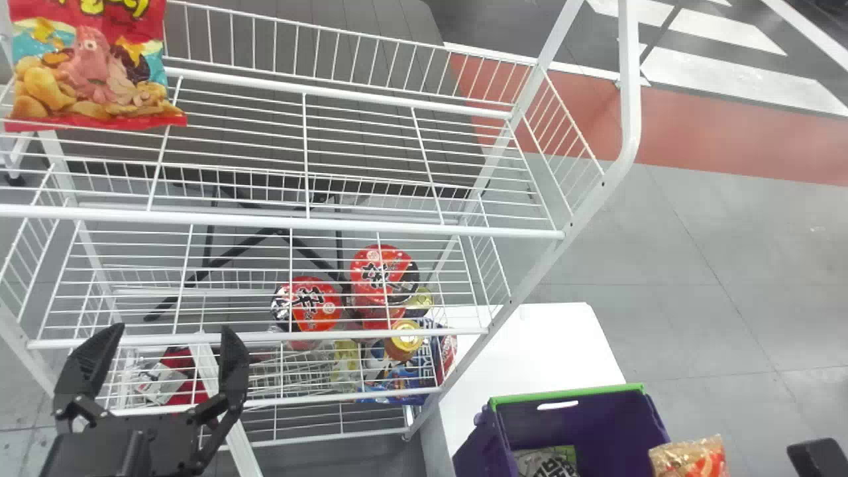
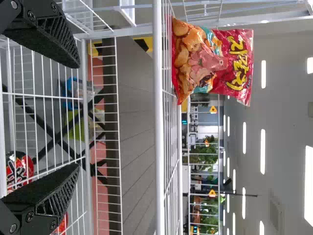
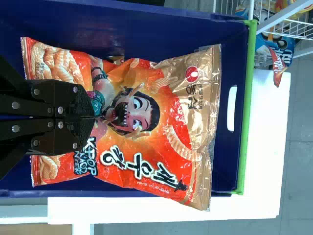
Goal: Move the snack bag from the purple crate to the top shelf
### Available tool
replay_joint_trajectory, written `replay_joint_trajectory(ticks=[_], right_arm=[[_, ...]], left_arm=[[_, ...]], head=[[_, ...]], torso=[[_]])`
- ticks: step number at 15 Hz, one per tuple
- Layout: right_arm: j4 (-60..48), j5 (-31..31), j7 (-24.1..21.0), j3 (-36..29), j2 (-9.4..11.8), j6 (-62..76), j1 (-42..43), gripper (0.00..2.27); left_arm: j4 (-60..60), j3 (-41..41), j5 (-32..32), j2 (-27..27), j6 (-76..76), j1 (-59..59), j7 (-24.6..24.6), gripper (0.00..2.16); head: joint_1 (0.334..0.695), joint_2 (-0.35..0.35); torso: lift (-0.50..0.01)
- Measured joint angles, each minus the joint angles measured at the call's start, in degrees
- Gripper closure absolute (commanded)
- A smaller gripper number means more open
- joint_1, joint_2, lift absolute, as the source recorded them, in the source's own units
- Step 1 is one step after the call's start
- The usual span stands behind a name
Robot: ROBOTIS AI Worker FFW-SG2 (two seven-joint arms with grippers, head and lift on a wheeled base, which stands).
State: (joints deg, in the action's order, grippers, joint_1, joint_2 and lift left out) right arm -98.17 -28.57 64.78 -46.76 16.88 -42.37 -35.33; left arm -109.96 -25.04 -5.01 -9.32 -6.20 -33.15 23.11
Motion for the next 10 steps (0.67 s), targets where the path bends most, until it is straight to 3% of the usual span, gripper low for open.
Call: replay_joint_trajectory(ticks=[10], right_arm=[[-2.0, -0.1, 0.9, -0.4, -0.4, -1.3, -0.3, 1.95]], left_arm=[[-0.4, -0.2, -0.2, -0.1, 0.0, -0.1, 0.0, 0.09]], head=[[0.695, -0.35]], torso=[[-0.088]])
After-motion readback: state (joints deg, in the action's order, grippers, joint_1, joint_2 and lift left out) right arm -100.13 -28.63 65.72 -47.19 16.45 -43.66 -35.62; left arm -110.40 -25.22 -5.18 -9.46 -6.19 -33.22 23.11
